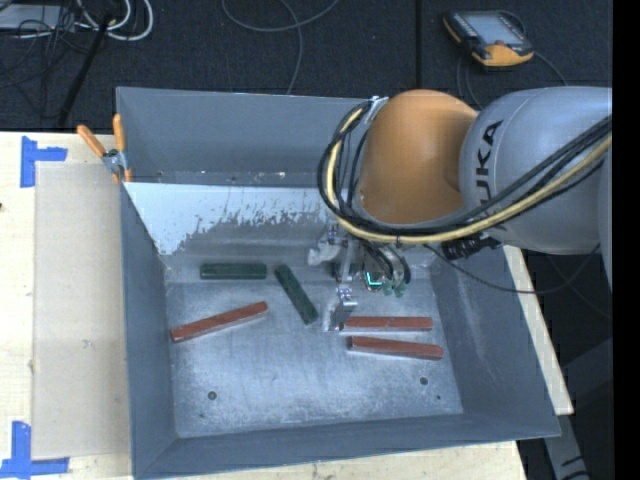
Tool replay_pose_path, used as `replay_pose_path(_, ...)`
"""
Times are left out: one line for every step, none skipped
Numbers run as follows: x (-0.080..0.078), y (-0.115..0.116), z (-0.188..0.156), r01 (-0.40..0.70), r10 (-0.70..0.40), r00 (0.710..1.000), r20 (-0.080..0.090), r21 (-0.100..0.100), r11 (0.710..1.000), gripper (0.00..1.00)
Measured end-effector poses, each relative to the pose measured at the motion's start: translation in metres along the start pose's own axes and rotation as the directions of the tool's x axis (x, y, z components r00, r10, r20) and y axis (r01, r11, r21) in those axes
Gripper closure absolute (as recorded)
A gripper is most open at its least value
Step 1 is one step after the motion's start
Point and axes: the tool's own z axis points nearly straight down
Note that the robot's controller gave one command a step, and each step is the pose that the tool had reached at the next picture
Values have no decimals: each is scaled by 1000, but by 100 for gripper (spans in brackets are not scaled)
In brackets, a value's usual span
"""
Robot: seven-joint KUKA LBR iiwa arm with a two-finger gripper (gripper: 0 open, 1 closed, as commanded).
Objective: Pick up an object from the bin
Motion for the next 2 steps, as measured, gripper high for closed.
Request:
replay_pose_path(-2, 0, -4, -1, 1, 1000, 7, -1, 1000, 0)
replay_pose_path(-2, -24, 28, 108, -108, 994, 12, 0, 994, 0)
